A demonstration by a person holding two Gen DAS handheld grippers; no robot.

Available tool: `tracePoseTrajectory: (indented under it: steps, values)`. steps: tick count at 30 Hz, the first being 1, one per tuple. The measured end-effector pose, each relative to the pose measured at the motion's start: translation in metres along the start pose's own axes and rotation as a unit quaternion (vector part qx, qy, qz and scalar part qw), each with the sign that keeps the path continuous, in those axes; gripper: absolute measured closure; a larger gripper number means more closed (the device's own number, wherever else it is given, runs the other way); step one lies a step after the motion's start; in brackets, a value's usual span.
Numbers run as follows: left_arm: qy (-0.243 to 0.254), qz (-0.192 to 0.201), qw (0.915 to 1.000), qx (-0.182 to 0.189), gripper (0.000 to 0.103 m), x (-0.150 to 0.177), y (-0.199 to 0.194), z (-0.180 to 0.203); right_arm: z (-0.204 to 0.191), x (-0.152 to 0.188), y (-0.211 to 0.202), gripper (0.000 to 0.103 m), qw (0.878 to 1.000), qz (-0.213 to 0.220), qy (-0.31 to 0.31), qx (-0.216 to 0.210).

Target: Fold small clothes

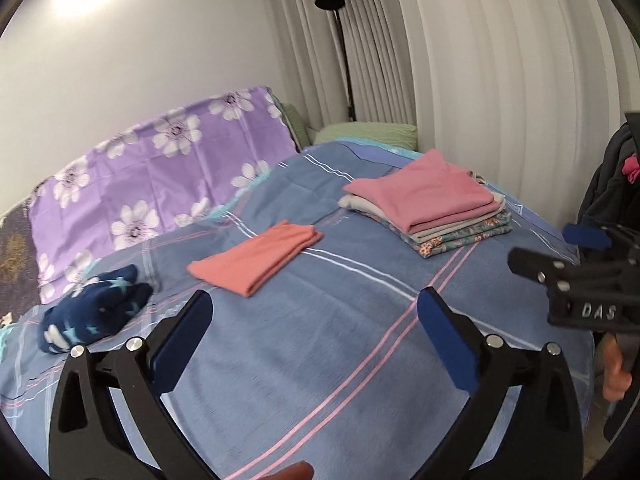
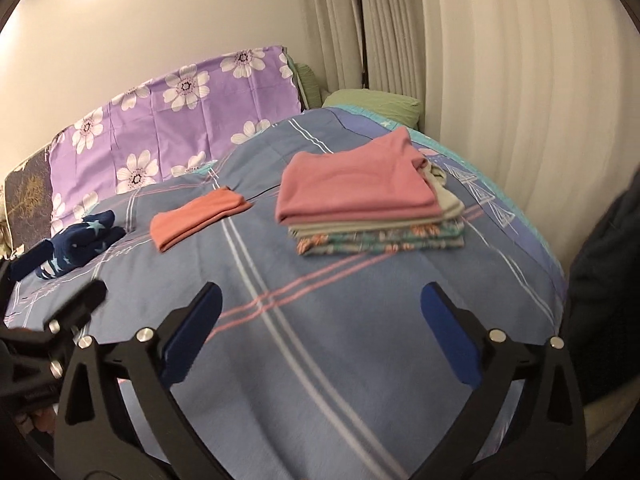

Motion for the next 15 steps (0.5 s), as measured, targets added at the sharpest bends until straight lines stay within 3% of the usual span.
tracePoseTrajectory:
  steps: [15]
  values:
    - [-0.003,0.012,0.9999,-0.006,0.001,0.028,-0.071,-0.026,-0.047,0.017,-0.055,0.002,0.999,0.009,-0.049,0.006]
Point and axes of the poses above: each gripper's, at about its wrist camera, not at the fingertips, and y roughly the way its jaws point, z to its right, x to its underside, the point moved 5 cm from there along y, roughly the way its jaws point, and after that the axes turned 10 degrees about x, right-handed, at the moved point
